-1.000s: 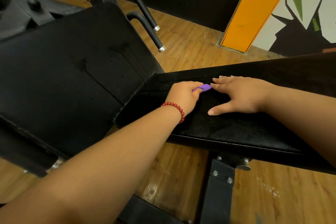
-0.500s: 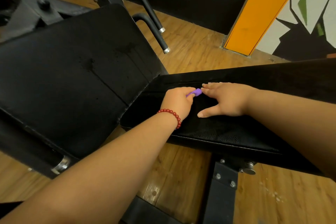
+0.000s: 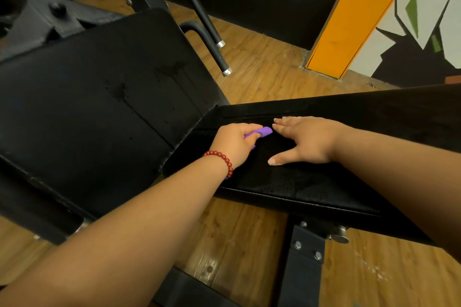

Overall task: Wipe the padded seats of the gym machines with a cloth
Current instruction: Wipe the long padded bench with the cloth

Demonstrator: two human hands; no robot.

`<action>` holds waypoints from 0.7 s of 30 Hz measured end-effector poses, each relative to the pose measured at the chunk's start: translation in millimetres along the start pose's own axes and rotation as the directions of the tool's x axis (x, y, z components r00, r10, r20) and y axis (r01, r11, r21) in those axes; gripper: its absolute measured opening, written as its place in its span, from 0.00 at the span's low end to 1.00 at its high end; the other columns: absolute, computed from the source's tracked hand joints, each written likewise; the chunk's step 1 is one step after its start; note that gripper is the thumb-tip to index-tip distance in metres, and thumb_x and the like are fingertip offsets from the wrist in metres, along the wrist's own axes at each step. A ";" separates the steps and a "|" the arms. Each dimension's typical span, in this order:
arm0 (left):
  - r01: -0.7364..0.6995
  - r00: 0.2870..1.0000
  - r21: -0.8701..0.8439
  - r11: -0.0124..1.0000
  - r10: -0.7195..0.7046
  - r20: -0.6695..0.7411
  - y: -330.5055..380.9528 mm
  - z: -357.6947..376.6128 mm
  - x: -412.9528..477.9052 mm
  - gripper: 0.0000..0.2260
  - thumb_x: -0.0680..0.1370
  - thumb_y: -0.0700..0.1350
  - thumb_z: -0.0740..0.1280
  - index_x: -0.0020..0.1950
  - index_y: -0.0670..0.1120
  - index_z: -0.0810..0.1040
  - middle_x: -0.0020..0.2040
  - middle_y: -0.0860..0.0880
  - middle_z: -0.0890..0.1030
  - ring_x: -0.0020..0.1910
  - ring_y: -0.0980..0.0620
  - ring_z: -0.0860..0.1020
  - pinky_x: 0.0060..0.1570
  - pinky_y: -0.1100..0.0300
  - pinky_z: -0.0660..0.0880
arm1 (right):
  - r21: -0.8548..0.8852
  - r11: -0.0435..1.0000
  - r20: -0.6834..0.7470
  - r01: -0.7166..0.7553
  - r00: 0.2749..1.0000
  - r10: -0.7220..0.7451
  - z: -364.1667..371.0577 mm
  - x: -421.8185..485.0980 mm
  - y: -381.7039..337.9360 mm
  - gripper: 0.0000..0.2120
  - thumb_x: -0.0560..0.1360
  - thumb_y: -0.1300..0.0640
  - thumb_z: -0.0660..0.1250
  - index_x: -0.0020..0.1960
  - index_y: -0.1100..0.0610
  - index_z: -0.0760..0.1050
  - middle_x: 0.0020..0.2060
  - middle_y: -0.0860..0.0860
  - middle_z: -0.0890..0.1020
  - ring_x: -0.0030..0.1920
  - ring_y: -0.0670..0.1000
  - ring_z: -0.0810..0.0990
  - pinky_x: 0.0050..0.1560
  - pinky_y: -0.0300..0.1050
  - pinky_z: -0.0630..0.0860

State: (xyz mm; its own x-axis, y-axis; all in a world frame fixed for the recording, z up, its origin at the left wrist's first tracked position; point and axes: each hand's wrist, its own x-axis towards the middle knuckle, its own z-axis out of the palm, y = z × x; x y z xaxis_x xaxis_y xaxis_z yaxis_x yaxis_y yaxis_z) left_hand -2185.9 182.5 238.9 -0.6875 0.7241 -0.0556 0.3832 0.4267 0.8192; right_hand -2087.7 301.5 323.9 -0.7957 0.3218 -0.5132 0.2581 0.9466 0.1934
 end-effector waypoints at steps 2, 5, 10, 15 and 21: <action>0.065 0.998 0.020 0.998 -0.065 -0.028 -5.6 -5.1 7.1 0.15 0.82 0.46 0.61 0.68 0.53 0.75 0.60 0.51 0.80 0.51 0.56 0.78 0.57 0.62 0.72 | 0.005 1.000 0.002 -0.001 1.000 0.001 -0.2 -0.5 -0.2 0.48 0.70 0.27 0.57 0.80 0.52 0.46 0.79 0.47 0.48 0.78 0.49 0.47 0.77 0.50 0.49; 0.179 0.981 0.001 0.984 -0.179 -0.080 -7.2 -6.4 13.2 0.15 0.83 0.46 0.60 0.69 0.51 0.75 0.58 0.48 0.81 0.54 0.51 0.79 0.60 0.56 0.74 | 0.000 1.000 0.005 0.004 1.000 -0.004 -0.1 -0.4 0.3 0.47 0.71 0.27 0.57 0.80 0.52 0.46 0.79 0.48 0.48 0.78 0.49 0.47 0.76 0.49 0.48; 0.126 0.989 -0.026 0.992 -0.127 -0.081 -4.5 2.1 4.0 0.15 0.82 0.46 0.62 0.68 0.53 0.76 0.65 0.51 0.77 0.63 0.52 0.75 0.63 0.59 0.69 | -0.002 1.000 -0.004 0.008 1.000 -0.008 1.1 0.9 1.5 0.47 0.70 0.27 0.57 0.80 0.51 0.47 0.79 0.48 0.48 0.78 0.49 0.47 0.77 0.50 0.49; 0.075 0.996 0.015 0.997 -0.075 -0.045 -18.4 -7.5 8.3 0.15 0.82 0.48 0.61 0.69 0.53 0.75 0.65 0.51 0.78 0.60 0.53 0.75 0.62 0.58 0.71 | -0.007 1.000 -0.006 0.008 1.000 -0.008 0.4 -0.1 0.7 0.47 0.70 0.27 0.57 0.80 0.51 0.47 0.79 0.47 0.48 0.78 0.49 0.47 0.77 0.50 0.50; 0.163 0.980 0.012 0.987 -0.160 -0.114 -21.4 -6.8 14.1 0.15 0.82 0.47 0.61 0.68 0.51 0.75 0.63 0.50 0.79 0.58 0.52 0.76 0.57 0.62 0.69 | -0.023 1.000 -0.002 0.015 1.000 -0.015 0.3 0.6 0.3 0.46 0.71 0.27 0.56 0.80 0.51 0.47 0.79 0.47 0.48 0.78 0.49 0.47 0.76 0.50 0.48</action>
State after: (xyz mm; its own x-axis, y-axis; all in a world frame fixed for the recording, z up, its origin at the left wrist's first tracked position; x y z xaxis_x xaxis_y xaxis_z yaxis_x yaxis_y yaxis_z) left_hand -2208.0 179.9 224.4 -0.8059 0.5796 -0.1208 0.2737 0.5456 0.7921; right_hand -2088.0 302.0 323.4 -0.8005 0.3075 -0.5144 0.2334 0.9505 0.2050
